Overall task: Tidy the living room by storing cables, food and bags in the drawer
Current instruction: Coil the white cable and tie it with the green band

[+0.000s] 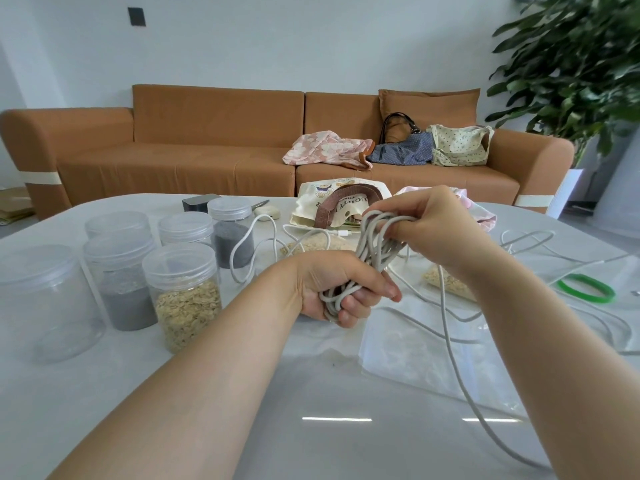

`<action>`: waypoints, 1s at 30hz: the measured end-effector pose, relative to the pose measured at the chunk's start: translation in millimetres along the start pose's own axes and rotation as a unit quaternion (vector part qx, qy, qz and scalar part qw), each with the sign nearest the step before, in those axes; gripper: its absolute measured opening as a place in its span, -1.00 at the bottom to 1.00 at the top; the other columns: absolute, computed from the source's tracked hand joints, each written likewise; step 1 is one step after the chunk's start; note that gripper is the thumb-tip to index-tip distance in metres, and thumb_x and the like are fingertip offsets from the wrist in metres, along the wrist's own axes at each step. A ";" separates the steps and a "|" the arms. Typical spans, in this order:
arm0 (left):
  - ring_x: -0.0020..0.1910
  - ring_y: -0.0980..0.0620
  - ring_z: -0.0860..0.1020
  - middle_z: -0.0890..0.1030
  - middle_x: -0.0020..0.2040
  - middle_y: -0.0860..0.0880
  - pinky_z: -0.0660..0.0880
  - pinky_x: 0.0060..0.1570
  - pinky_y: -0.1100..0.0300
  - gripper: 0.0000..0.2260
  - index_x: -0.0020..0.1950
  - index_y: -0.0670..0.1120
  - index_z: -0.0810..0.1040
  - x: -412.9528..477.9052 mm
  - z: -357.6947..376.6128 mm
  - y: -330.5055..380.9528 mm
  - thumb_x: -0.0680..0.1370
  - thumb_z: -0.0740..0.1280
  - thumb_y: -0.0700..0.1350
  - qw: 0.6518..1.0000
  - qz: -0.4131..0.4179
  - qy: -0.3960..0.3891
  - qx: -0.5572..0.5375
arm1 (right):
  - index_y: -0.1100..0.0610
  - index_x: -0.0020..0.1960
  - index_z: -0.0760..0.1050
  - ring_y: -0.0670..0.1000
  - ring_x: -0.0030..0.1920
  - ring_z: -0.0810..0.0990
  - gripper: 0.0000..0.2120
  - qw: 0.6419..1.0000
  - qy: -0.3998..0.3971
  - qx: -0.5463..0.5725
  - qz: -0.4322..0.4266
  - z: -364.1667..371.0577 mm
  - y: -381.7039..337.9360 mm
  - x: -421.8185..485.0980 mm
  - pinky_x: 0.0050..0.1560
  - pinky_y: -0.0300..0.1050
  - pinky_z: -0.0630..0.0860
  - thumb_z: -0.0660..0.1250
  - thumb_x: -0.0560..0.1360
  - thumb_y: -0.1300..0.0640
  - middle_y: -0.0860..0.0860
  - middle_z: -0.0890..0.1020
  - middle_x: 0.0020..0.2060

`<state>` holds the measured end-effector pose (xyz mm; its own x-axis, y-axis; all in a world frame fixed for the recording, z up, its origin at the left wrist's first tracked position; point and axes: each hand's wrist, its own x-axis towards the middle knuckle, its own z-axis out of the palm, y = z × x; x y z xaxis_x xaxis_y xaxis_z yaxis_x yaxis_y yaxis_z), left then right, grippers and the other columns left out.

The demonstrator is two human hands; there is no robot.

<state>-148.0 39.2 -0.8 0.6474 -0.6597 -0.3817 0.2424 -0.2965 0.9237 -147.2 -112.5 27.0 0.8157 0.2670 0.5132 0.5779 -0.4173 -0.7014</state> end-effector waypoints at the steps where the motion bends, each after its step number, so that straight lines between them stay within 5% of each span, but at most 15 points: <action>1: -0.64 0.18 0.28 0.30 -0.57 0.05 0.23 -0.58 0.38 -0.80 -0.22 -0.15 0.48 0.5 -1.5 -1.1 0.57 0.17 -0.29 1.000 -0.002 0.004 0.003 | -0.03 -0.19 0.60 -0.29 -0.48 0.46 -0.57 1.000 -0.004 0.003 0.003 0.4 -0.4 -0.3 -0.43 -0.49 0.32 0.29 0.39 0.51 -0.26 0.59 -0.49; 5: -0.60 0.14 0.43 0.43 -0.54 0.01 0.39 -0.54 0.37 -0.79 -0.19 -0.17 0.50 2.8 -7.1 -9.0 0.58 0.15 -0.33 1.000 -0.009 0.017 0.001 | 0.14 -0.02 0.63 -0.22 -0.62 0.40 -0.68 0.998 -0.004 0.018 0.056 2.4 2.9 0.4 -0.56 -0.47 0.27 0.33 0.38 0.48 -0.17 0.54 -0.58; 8: -0.66 0.18 0.29 0.31 -0.58 0.05 0.26 -0.60 0.41 -0.79 -0.22 -0.14 0.52 0.4 -14.6 -11.1 0.54 0.17 -0.31 0.999 0.003 0.004 -0.036 | 0.18 -0.15 0.66 -0.15 -0.66 0.28 -0.88 0.993 0.027 -0.010 0.113 2.9 11.1 3.6 -0.60 -0.38 0.20 0.51 0.34 0.18 -0.11 0.50 -0.59; 10: -0.67 0.20 0.26 0.29 -0.59 0.07 0.23 -0.63 0.42 -0.79 -0.31 -0.11 0.58 -3.0 -22.5 -12.4 0.49 0.27 -0.28 0.996 0.027 -0.028 -0.074 | 0.22 -0.31 0.60 -0.08 -0.63 0.22 -0.72 0.989 0.015 -0.014 0.150 0.5 14.7 4.9 -0.58 -0.30 0.15 0.50 0.34 -0.01 -0.04 0.45 -0.63; 16: -0.62 0.16 0.43 0.42 -0.54 0.02 0.41 -0.60 0.32 -0.82 -0.30 -0.17 0.54 -10.0 -54.6 -21.1 0.36 0.52 -0.17 0.933 0.123 -0.155 -0.301 | 0.16 -0.45 0.33 -0.02 -0.53 0.16 -0.58 0.979 0.022 0.025 0.200 -20.6 27.1 2.3 -0.50 -0.22 0.16 0.50 0.29 -0.04 0.00 0.27 -0.59; 19: -0.66 0.14 0.38 0.37 -0.58 0.02 0.38 -0.64 0.32 -0.71 -0.40 -0.15 0.45 -7.8 -57.9 -21.8 0.32 0.55 -0.14 0.911 0.124 -0.078 -0.386 | 0.18 -0.33 0.41 -0.05 -0.47 0.10 -0.68 0.962 0.019 0.121 0.242 -25.7 32.9 0.3 -0.52 -0.28 0.10 0.39 0.35 -0.05 -0.01 0.19 -0.50; 23: -0.70 0.18 0.27 0.28 -0.63 0.07 0.21 -0.67 0.41 -0.68 -0.51 -0.09 0.34 -0.5 -46.4 -18.0 0.39 0.33 -0.04 0.920 0.099 0.078 -0.372 | 0.19 -0.13 0.50 -0.11 -0.53 0.17 -0.82 0.944 0.107 0.198 0.241 -20.3 34.0 6.4 -0.56 -0.31 0.10 0.18 0.60 0.23 0.02 0.29 -0.44; 26: -0.71 0.17 0.24 0.27 -0.63 0.07 0.19 -0.68 0.43 -0.71 -0.50 -0.08 0.32 4.1 -38.4 -15.4 0.36 0.34 -0.07 0.924 0.093 0.106 -0.356 | 0.17 -0.17 0.48 -0.15 -0.62 0.21 -0.77 0.949 0.156 0.185 0.204 -9.8 29.0 8.5 -0.62 -0.35 0.14 0.15 0.58 0.35 0.08 0.42 -0.44; 30: -0.70 0.17 0.23 0.27 -0.63 0.07 0.18 -0.66 0.43 -0.76 -0.43 -0.08 0.35 5.7 -30.7 -14.1 0.34 0.36 -0.06 0.923 0.101 0.123 -0.351 | 0.20 -0.21 0.47 -0.15 -0.66 0.21 -0.80 0.954 0.126 0.193 0.190 5.9 23.1 6.4 -0.64 -0.37 0.15 0.20 0.55 0.36 0.11 0.51 -0.45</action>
<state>-125.5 60.9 -15.1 0.8539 -0.4500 -0.2614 0.4522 0.3930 0.8007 -128.5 -115.3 11.2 0.9641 -0.0779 0.2540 0.2479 -0.0792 -0.9655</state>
